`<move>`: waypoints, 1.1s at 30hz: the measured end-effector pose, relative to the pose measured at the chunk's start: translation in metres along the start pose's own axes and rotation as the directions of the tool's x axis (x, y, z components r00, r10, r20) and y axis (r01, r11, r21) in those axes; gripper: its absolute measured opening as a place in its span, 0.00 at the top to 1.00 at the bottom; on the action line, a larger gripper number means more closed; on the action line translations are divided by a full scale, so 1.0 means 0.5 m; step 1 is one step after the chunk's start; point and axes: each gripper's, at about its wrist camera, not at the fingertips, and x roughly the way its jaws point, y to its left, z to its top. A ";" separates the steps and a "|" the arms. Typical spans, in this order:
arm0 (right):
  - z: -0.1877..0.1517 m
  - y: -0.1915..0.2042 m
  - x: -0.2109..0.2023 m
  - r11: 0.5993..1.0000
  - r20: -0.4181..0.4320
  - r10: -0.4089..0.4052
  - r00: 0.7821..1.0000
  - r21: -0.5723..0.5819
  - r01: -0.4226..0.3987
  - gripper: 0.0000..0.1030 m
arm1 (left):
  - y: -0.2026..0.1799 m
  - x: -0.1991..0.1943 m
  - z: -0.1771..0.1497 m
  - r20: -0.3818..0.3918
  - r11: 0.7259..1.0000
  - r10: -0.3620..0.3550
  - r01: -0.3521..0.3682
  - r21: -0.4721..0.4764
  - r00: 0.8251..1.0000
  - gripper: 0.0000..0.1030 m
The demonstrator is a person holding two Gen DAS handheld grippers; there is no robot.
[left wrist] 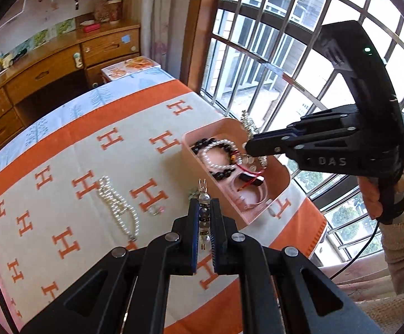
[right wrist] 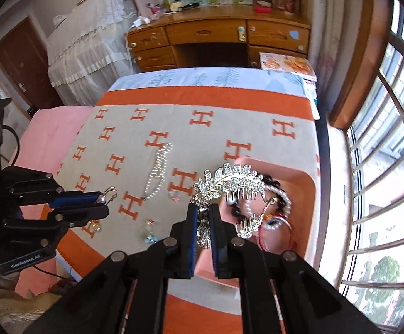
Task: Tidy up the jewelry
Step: 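Release the pin brooch into the pink box with the left tool while the right tool drops the comb in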
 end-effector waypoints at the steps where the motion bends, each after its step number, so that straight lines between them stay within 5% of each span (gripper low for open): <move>1: -0.001 -0.025 0.010 0.999 -0.011 0.008 1.000 0.035 -0.007 0.92 | -0.018 0.018 0.013 -0.007 1.000 -0.012 0.012 0.006 1.000 0.95; 8: 0.007 -0.130 0.072 0.978 -0.035 0.109 0.993 0.185 -0.101 0.92 | -0.079 0.141 0.067 -0.086 0.998 -0.060 0.059 -0.009 0.994 0.95; 18: 0.056 -0.189 0.193 0.954 -0.140 0.137 0.981 0.286 -0.093 0.90 | -0.082 0.247 0.075 -0.178 0.998 -0.057 0.052 -0.031 0.982 0.95; 33: 0.022 -0.179 0.100 0.955 -0.024 0.153 0.988 0.261 -0.141 0.89 | -0.057 0.239 0.073 -0.178 0.999 -0.037 0.029 -0.046 0.983 0.89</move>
